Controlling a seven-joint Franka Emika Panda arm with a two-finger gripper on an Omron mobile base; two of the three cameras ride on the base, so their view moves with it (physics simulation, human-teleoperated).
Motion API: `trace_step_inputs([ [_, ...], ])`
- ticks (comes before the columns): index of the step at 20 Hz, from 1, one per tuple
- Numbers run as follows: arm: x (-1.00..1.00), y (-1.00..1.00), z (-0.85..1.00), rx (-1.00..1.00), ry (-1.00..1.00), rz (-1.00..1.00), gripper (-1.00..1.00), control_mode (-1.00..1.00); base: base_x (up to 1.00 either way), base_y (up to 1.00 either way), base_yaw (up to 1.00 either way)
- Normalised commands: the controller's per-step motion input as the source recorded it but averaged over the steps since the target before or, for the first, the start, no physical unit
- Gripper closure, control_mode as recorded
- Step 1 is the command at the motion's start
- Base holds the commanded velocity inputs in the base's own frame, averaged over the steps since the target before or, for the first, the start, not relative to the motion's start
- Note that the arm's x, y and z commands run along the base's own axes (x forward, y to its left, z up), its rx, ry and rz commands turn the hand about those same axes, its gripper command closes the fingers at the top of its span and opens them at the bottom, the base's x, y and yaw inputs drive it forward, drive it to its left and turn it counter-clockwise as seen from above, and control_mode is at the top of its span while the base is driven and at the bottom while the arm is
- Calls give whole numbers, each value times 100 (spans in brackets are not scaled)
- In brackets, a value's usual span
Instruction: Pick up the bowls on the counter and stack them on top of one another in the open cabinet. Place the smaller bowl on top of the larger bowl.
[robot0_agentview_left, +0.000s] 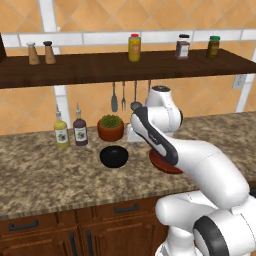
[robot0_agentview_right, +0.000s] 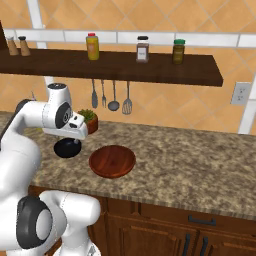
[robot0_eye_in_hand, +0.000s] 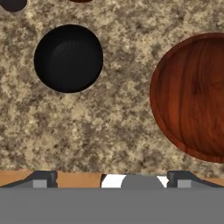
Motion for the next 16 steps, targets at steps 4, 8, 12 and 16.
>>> trace_step_inputs([
  [4, 14, 21, -29, 0, 0, 0, -100, -100, 0, 0, 0],
  [8, 19, 25, -27, 0, 0, 0, -100, -100, 0, 0, 0],
  [12, 23, 10, -29, 0, 0, 0, -100, -100, 0, 0, 0],
  [16, 36, 0, -25, 0, 1, 0, -100, -100, 0, 0, 0],
])
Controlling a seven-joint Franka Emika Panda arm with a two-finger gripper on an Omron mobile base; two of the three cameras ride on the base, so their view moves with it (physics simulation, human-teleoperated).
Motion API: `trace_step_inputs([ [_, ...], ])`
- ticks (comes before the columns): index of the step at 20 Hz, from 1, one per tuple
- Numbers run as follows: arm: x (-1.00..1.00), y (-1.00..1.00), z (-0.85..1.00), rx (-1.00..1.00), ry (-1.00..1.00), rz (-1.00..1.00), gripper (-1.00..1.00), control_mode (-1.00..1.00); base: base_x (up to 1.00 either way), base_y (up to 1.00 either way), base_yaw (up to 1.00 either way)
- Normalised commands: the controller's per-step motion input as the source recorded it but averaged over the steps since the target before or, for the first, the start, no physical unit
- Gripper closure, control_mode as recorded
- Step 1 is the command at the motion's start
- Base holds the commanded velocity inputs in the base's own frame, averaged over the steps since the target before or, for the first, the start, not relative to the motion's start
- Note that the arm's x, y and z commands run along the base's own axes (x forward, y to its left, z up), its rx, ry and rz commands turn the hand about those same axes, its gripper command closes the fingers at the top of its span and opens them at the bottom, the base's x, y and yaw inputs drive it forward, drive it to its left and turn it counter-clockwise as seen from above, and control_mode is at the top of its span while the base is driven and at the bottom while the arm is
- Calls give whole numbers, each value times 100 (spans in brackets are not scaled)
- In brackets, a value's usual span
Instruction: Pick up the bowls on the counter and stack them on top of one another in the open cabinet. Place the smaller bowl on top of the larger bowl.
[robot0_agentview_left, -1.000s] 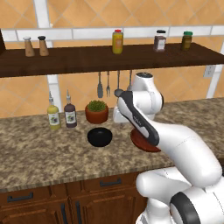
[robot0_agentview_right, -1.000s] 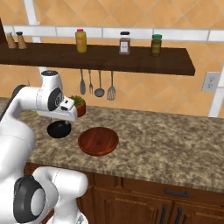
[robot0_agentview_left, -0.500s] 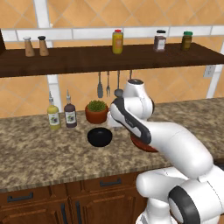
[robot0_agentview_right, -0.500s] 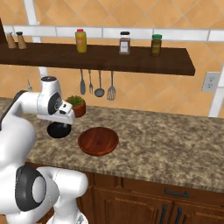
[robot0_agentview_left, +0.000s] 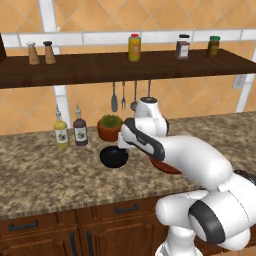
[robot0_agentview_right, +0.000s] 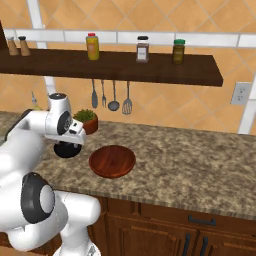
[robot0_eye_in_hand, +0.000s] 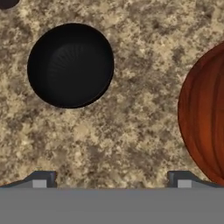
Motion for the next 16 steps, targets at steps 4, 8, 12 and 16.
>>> trace_step_inputs([
  [4, 42, 0, -30, 0, 0, 0, -100, -100, 0, 0, 0],
  [8, 44, 2, -28, 0, 0, 0, -100, -100, 0, 0, 0],
  [12, 41, 21, -29, 0, 2, 0, -100, -100, 0, 0, 0],
  [16, 34, 16, -34, 0, 2, 0, -100, -100, 0, 0, 0],
])
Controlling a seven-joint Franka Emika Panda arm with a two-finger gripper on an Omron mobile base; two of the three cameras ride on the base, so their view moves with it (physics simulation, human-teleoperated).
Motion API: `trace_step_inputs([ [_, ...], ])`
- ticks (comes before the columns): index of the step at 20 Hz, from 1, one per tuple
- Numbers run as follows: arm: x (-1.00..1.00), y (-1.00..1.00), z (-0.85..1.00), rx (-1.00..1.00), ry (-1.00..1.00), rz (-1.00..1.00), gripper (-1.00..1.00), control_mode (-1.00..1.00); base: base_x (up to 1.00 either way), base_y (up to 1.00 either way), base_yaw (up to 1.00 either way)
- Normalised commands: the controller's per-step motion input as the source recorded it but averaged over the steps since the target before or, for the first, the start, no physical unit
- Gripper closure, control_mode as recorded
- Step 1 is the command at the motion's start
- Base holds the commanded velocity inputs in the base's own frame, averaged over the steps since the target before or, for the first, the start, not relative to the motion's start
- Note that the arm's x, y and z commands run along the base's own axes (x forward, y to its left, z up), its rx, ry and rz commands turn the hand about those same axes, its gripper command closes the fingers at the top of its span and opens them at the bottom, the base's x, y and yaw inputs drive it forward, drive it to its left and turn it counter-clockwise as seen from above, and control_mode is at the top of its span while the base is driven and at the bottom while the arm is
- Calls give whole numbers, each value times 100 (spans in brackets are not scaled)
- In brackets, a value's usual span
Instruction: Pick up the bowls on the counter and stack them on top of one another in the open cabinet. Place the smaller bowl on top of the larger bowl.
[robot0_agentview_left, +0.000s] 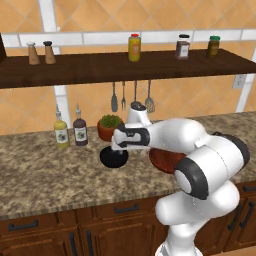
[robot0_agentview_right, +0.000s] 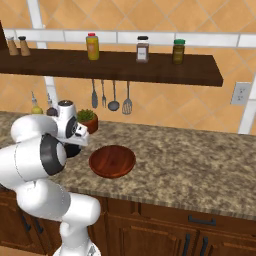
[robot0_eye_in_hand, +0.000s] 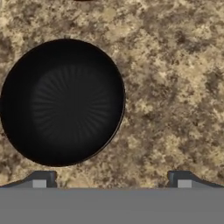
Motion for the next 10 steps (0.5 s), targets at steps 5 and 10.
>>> trace_step_inputs([
  [5, 19, 0, -34, 0, 0, 0, -100, -100, 0, 0, 0],
  [10, 28, 1, -33, 0, 1, 0, -100, -100, 0, 0, 0],
])
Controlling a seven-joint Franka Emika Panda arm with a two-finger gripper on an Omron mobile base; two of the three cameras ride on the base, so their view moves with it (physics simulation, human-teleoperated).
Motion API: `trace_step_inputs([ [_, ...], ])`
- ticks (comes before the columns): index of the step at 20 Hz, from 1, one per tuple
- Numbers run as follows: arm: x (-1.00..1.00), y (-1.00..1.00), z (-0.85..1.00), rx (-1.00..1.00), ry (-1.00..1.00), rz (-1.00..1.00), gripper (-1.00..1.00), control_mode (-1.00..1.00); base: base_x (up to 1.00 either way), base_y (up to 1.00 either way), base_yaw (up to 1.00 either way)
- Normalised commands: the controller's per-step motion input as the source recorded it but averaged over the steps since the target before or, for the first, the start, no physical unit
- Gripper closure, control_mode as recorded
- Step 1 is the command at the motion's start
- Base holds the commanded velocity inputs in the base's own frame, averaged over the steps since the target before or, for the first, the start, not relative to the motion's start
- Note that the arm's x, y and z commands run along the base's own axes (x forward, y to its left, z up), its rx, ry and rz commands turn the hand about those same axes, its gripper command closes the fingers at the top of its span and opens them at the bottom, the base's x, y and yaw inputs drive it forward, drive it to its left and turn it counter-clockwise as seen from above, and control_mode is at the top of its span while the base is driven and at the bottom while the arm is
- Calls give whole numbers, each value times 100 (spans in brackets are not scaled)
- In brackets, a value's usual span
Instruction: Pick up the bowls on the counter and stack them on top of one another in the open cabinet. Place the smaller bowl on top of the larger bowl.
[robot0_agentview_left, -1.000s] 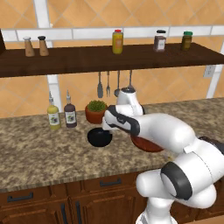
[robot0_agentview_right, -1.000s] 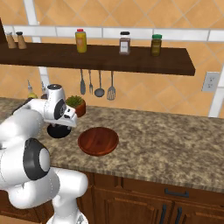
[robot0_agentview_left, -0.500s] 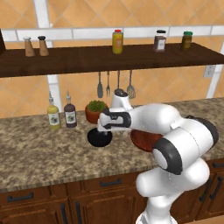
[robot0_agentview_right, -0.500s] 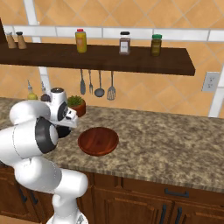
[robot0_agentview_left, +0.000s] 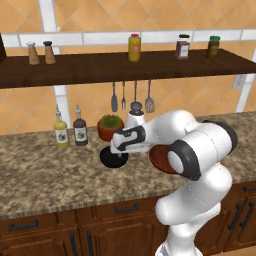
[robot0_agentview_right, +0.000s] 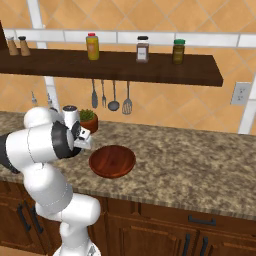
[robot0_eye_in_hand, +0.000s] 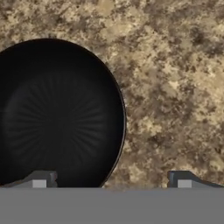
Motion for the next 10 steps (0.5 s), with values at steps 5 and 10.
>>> trace_step_inputs([
  [5, 21, 3, -21, 0, 0, 0, -100, -100, 0, 0, 0],
  [10, 16, 1, -21, 0, 0, 0, -100, -100, 0, 0, 0],
])
